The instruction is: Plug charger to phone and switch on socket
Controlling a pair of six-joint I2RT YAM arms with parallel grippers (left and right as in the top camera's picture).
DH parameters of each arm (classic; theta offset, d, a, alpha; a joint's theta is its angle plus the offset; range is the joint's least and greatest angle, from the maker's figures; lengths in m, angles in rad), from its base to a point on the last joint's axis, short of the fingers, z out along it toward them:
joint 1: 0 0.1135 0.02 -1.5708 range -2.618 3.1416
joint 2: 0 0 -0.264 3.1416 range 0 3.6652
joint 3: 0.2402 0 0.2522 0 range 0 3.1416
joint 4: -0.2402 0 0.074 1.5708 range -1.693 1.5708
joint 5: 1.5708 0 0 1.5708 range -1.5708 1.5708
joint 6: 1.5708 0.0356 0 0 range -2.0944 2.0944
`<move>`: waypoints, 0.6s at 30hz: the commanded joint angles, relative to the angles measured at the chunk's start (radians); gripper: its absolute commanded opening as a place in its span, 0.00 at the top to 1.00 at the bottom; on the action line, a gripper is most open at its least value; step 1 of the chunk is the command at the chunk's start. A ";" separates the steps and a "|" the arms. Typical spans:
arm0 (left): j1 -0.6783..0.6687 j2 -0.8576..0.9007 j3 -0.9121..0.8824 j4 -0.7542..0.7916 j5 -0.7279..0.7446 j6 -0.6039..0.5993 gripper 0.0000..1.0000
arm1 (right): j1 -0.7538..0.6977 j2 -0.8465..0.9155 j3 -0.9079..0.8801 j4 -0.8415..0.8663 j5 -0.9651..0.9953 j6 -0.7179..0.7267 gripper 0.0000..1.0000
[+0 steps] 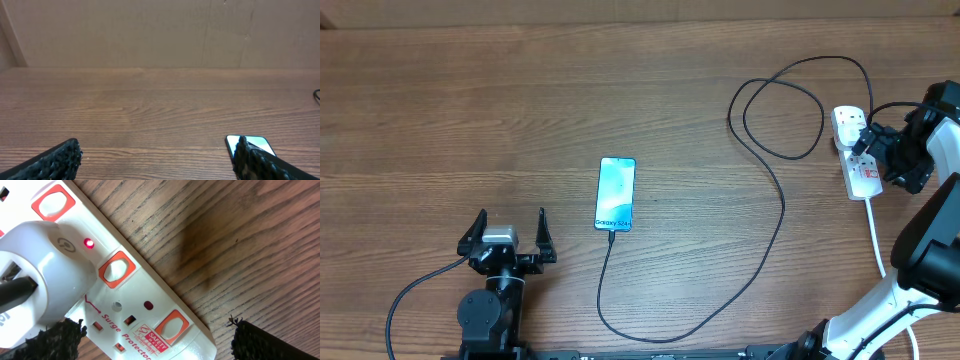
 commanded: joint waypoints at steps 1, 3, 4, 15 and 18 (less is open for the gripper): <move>0.007 -0.011 -0.003 0.001 0.010 -0.018 0.00 | 0.004 0.006 0.025 0.014 -0.016 0.003 0.00; 0.007 -0.011 -0.003 0.001 0.011 -0.018 0.00 | 0.004 0.006 0.025 0.014 -0.016 0.003 0.00; 0.007 -0.011 -0.003 0.001 0.010 -0.018 0.00 | 0.005 0.007 0.025 0.014 -0.016 0.003 0.00; 0.007 -0.011 -0.003 0.001 0.010 -0.018 0.00 | 0.005 0.005 0.025 0.014 -0.016 0.003 0.00; 0.007 -0.011 -0.003 0.001 0.010 -0.018 0.00 | 0.006 -0.006 0.025 0.014 -0.016 0.003 0.00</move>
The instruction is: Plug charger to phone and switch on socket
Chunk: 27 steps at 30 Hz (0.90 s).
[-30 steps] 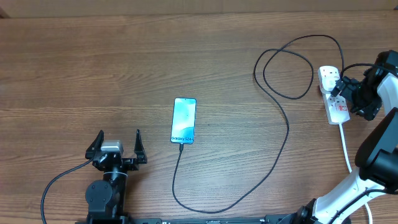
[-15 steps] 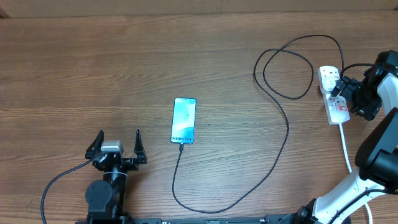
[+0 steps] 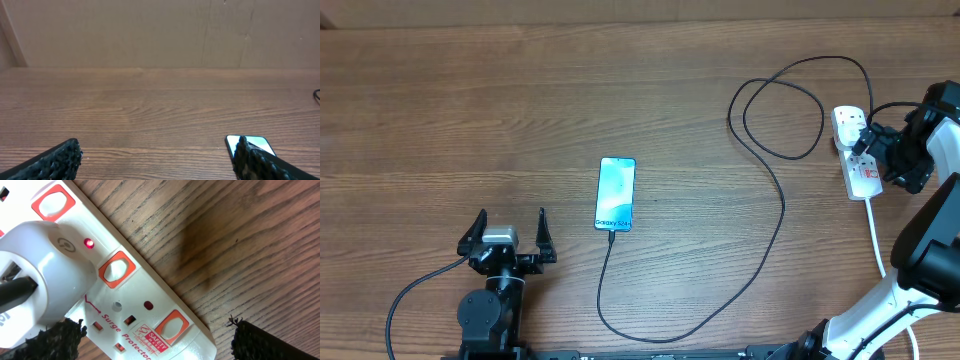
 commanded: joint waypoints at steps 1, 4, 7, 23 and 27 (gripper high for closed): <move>0.007 -0.011 -0.003 0.001 0.010 -0.018 0.00 | 0.006 -0.014 0.025 0.013 -0.016 0.003 0.00; 0.007 -0.011 -0.003 0.001 0.010 -0.018 0.01 | 0.006 -0.045 0.025 0.013 -0.016 0.003 0.00; 0.007 -0.011 -0.003 0.001 0.011 -0.018 0.00 | 0.006 -0.090 0.025 0.013 -0.016 0.003 0.00; 0.007 -0.011 -0.003 0.001 0.010 -0.018 0.01 | 0.010 -0.312 0.025 0.013 -0.016 0.003 0.00; 0.007 -0.011 -0.003 0.001 0.010 -0.018 0.00 | 0.032 -0.404 0.025 0.013 -0.016 0.003 0.00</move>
